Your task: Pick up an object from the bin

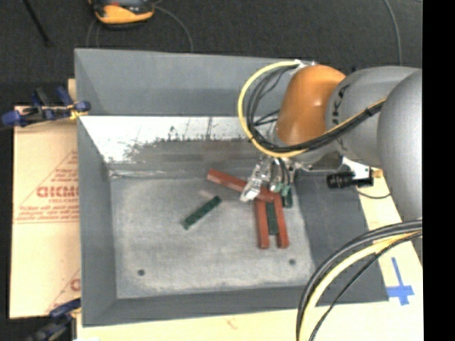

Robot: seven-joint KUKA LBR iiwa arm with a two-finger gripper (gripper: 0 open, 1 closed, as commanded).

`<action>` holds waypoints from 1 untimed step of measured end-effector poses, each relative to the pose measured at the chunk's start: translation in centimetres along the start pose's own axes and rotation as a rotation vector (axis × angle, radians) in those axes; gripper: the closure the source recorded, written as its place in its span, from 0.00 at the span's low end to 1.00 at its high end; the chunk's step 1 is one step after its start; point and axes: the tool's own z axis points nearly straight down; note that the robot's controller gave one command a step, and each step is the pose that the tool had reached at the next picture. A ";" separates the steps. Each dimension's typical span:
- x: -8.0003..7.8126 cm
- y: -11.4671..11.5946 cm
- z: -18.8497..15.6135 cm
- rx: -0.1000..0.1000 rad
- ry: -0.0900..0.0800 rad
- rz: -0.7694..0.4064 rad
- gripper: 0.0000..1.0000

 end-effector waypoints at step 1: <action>-0.1 0.0 -1.4 -0.001 -0.002 -0.001 1.00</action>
Offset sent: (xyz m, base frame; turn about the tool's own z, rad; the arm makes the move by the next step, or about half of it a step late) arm -0.0001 -0.0002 0.0319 0.0000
